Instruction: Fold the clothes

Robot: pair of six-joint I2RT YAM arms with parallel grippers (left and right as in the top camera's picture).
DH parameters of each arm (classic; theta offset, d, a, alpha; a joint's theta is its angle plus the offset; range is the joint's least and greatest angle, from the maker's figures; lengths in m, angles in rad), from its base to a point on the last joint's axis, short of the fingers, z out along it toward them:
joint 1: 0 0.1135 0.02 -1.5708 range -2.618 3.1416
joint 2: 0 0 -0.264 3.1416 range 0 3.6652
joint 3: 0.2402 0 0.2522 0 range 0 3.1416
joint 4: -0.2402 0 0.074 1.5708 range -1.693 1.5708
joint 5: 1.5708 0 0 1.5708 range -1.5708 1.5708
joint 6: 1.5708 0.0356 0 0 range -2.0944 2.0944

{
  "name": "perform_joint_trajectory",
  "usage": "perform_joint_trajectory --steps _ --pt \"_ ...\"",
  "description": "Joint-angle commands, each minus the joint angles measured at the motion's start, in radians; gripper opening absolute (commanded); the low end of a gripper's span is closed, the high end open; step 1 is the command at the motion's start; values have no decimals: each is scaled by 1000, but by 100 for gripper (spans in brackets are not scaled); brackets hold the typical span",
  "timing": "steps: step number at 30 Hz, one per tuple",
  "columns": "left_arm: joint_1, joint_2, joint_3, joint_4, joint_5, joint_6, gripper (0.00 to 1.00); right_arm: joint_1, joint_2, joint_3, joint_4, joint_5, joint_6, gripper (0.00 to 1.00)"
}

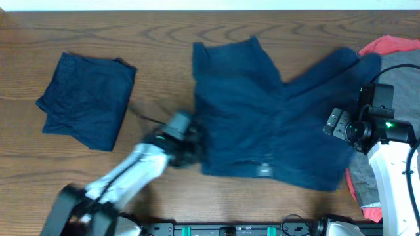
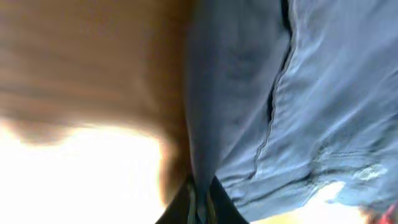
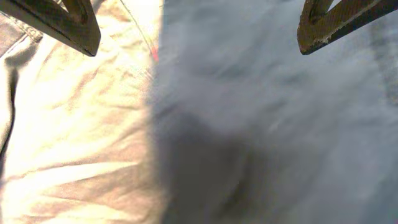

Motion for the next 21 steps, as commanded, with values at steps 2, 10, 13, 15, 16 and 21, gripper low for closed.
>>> perform_joint_trajectory --steps 2,10,13,15,16,21 --pt "330 -139 3 -49 -21 205 6 -8 -7 8 -4 -16 9 99" --pt "646 -176 59 -35 137 204 98 -7 -2 7 -4 -157 -60 99" --pt "631 -176 59 -100 229 204 98 -7 10 5 -6 -195 -85 99" --pt "600 -176 59 -167 253 204 98 -7 21 0 -5 -205 -85 99" --pt "575 -176 59 -205 252 204 98 -7 30 -3 -5 -206 -85 99" --pt "409 -174 57 -311 249 185 98 -7 92 -4 4 -222 -84 99"
